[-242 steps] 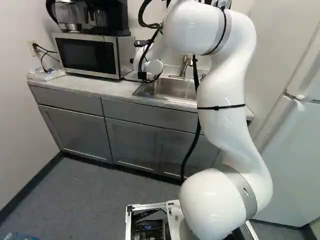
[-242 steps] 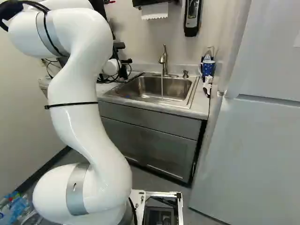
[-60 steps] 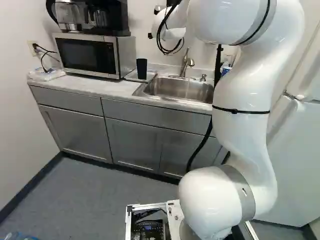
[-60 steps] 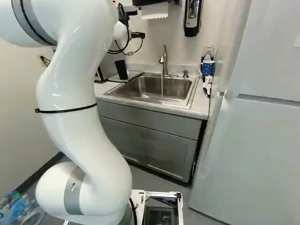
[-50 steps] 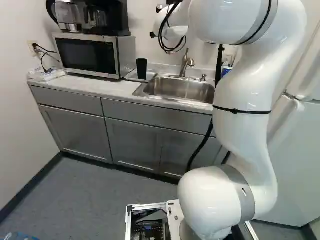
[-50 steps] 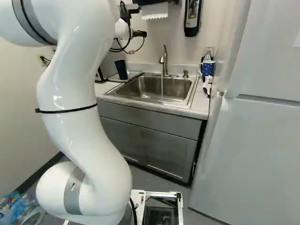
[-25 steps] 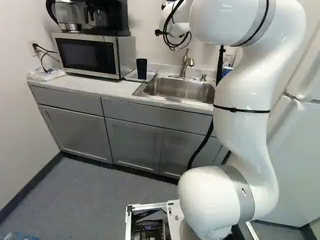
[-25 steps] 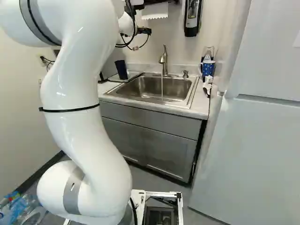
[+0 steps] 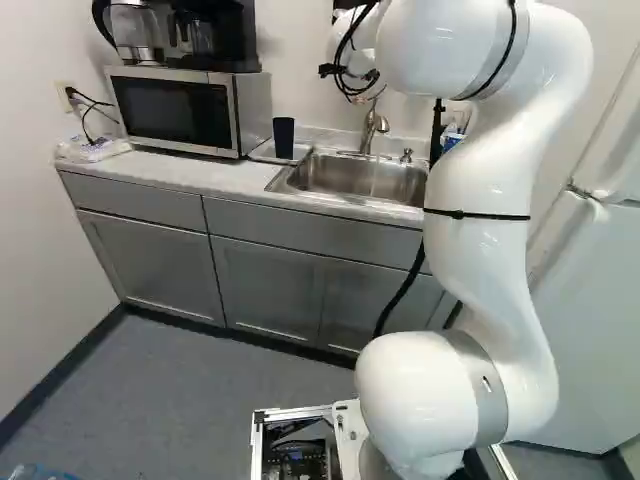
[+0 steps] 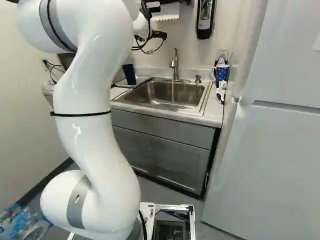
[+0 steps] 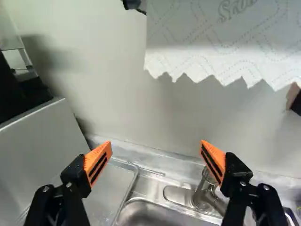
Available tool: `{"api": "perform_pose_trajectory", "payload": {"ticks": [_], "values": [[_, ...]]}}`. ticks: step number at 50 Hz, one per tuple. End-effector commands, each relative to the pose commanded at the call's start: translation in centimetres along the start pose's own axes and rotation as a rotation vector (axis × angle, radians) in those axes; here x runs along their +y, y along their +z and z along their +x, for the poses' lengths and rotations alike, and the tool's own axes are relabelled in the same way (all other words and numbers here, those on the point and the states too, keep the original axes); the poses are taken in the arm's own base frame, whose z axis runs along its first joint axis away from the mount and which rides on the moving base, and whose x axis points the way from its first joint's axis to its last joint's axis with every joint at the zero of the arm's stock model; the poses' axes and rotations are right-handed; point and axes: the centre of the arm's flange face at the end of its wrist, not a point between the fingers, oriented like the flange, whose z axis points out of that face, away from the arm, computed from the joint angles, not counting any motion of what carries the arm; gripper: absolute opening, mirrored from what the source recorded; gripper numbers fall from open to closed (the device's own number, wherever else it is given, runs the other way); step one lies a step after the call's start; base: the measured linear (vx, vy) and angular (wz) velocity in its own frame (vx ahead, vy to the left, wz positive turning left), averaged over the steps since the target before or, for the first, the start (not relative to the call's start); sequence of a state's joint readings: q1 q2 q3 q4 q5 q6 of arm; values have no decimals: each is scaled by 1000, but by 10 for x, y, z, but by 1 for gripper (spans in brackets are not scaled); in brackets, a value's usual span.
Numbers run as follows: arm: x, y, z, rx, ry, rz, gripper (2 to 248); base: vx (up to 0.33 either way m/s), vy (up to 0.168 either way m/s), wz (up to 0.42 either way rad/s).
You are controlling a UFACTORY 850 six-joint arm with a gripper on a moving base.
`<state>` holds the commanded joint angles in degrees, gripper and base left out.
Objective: Rinse the cup and place it in the tray
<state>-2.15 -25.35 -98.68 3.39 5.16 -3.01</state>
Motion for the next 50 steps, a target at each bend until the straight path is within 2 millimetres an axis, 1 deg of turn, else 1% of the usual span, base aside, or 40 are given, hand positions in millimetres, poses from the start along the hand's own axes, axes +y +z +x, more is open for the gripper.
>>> {"api": "perform_pose_trajectory", "payload": {"ticks": [18, 36, 50], "values": [[26, 24, -1, -3, 21, -35, 247, 0, 0, 0], [52, 40, -4, -24, 45, -67, 247, 0, 0, 0], [65, 54, -6, -34, 63, -81, 247, 0, 0, 0]]}}
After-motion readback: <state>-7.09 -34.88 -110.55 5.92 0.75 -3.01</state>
